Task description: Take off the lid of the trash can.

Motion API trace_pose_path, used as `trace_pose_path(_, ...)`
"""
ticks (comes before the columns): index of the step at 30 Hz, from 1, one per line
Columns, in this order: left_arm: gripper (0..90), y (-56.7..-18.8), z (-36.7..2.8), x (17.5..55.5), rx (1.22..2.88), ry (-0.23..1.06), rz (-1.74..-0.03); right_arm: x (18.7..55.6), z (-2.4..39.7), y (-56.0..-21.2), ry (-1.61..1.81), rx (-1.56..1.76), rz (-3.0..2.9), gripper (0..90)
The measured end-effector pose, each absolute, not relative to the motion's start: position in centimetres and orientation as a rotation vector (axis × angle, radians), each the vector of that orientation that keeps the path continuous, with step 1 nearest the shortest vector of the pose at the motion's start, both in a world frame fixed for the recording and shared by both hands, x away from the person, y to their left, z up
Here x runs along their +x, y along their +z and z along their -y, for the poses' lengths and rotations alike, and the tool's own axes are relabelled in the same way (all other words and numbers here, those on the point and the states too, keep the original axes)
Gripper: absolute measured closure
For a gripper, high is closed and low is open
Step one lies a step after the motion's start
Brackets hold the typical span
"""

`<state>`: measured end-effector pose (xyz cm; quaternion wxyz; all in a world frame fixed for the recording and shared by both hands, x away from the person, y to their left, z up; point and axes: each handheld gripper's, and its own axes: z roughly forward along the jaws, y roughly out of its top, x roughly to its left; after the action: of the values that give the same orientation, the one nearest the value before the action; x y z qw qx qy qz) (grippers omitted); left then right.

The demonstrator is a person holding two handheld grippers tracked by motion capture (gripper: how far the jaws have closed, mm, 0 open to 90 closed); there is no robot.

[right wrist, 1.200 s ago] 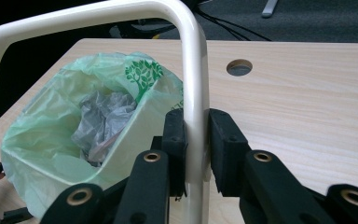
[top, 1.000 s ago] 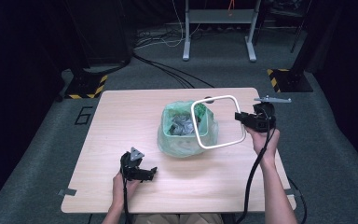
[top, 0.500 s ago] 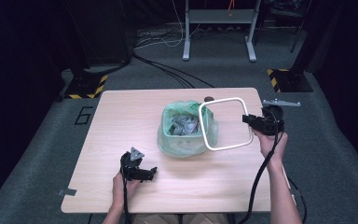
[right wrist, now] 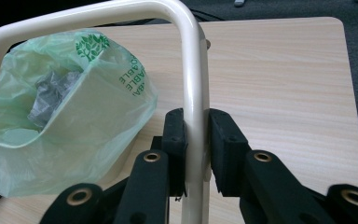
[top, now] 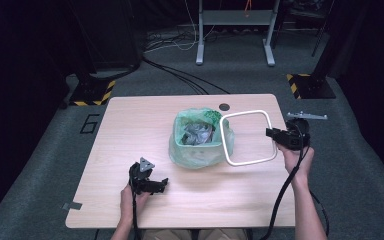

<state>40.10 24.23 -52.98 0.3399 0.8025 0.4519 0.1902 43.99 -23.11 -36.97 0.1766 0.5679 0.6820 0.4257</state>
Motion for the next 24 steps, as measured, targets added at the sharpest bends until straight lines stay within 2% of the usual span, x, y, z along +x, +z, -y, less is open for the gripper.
trace_pose_path(9, 2.3, -53.0, -24.2, 40.1, 2.089, 0.495, -1.177, 43.4, 24.5, -37.7, 1.189, 1.654, -1.903, 77.1)
trace_pose_path(24, 2.3, -53.0, -24.2, 40.1, 2.086, 0.496, -1.176, 42.5, 26.2, -40.9, 1.119, 1.734, -1.882, 77.0)
